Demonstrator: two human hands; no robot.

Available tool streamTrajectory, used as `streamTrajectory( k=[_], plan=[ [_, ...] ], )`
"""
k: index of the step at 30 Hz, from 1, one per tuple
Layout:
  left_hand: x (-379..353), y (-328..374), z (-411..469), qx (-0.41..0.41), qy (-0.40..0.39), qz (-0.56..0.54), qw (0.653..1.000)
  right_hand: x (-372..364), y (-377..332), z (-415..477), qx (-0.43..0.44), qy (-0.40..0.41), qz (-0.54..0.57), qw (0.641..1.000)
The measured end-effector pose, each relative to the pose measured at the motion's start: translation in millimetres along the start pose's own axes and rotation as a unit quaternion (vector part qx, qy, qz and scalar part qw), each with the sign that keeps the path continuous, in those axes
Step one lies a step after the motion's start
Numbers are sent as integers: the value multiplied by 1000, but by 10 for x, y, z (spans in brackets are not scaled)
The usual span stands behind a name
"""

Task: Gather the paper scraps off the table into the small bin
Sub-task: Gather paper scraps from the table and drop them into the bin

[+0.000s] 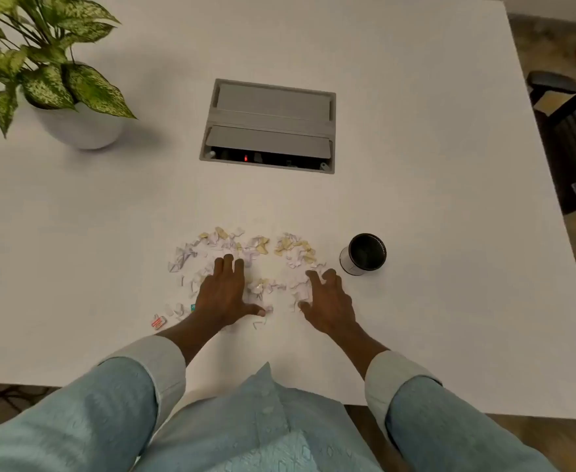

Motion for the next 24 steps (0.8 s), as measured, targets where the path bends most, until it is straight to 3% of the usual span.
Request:
streamTrajectory(
  k=[5, 10, 17, 24],
  plan=[
    [-324, 119, 51, 0, -56, 5, 998, -165, 176, 14, -11, -31, -26, 999],
    [-544, 207, 127, -14, -87, 27, 996, -245, 165, 127, 4, -56, 17, 998],
    [-680, 359, 155, -58, -97, 5, 994, -251, -42, 311, 50, -48, 34, 997],
    [-592, 382, 208, -86, -69, -13, 994, -193, -177, 399, 98, -22, -32, 994]
  ],
)
Point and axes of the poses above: each hand's wrist, its own z-axis towards the middle knuckle, its own x-axis out of the back of the hand, y = z × x, the point moved 9 cm from there along z, towards the middle knuckle, and after that the axes turned 4 degrees about -z, right-handed, at the moved point
